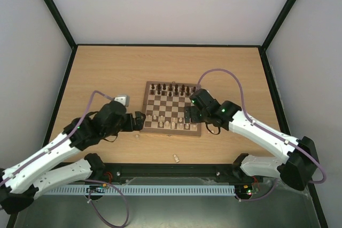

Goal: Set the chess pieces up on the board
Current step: Pick up the chess piece at the center of the board.

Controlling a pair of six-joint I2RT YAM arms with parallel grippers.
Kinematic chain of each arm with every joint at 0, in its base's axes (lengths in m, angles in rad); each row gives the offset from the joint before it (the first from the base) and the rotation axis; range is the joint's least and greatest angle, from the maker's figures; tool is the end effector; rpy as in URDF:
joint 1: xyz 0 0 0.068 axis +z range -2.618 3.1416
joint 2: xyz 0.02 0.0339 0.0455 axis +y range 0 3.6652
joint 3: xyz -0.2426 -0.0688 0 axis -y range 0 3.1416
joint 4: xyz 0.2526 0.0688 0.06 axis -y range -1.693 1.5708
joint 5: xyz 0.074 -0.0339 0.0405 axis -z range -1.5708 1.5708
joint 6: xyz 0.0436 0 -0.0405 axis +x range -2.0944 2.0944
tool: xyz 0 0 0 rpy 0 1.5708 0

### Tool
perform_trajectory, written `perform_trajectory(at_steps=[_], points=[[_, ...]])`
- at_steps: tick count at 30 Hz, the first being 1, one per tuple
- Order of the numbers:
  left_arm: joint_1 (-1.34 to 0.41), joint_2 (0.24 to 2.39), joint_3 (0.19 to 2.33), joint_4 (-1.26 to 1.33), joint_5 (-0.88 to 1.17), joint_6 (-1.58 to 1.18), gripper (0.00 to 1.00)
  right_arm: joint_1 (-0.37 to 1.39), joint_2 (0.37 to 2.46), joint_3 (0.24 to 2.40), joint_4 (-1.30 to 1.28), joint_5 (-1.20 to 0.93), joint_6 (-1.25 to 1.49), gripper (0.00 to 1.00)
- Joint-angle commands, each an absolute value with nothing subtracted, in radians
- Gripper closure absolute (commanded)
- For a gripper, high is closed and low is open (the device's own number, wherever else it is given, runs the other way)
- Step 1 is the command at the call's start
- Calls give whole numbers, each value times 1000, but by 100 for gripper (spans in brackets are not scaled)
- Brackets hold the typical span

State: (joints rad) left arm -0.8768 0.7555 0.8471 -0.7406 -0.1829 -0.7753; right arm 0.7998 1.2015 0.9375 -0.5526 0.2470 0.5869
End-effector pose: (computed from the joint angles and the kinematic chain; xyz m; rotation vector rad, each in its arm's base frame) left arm 0.1229 -0.1353 0.2921 0.0121 2.3013 -0.6965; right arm 0.1969 0.1873 0.2470 -0.1368 2.3840 0.3760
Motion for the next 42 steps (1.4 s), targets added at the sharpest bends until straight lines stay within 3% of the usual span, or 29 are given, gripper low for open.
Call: perform_trajectory(at_steps=[1, 22, 26, 32, 42], points=[[-880, 844, 823, -798, -97, -801, 1, 797, 1132, 873, -512, 222, 578, 1], [-939, 912, 500, -608, -260, -1069, 2, 798, 1075, 838, -464, 74, 545, 1], [-962, 1003, 497, -555, -292, -1074, 14, 797, 1074, 835, -464, 68, 544, 1], [-969, 1102, 502, -528, -333, -1068, 44, 797, 1077, 835, -466, 69, 543, 2], [-979, 1123, 491, -524, -335, -1052, 56, 797, 1087, 835, -466, 81, 544, 1]])
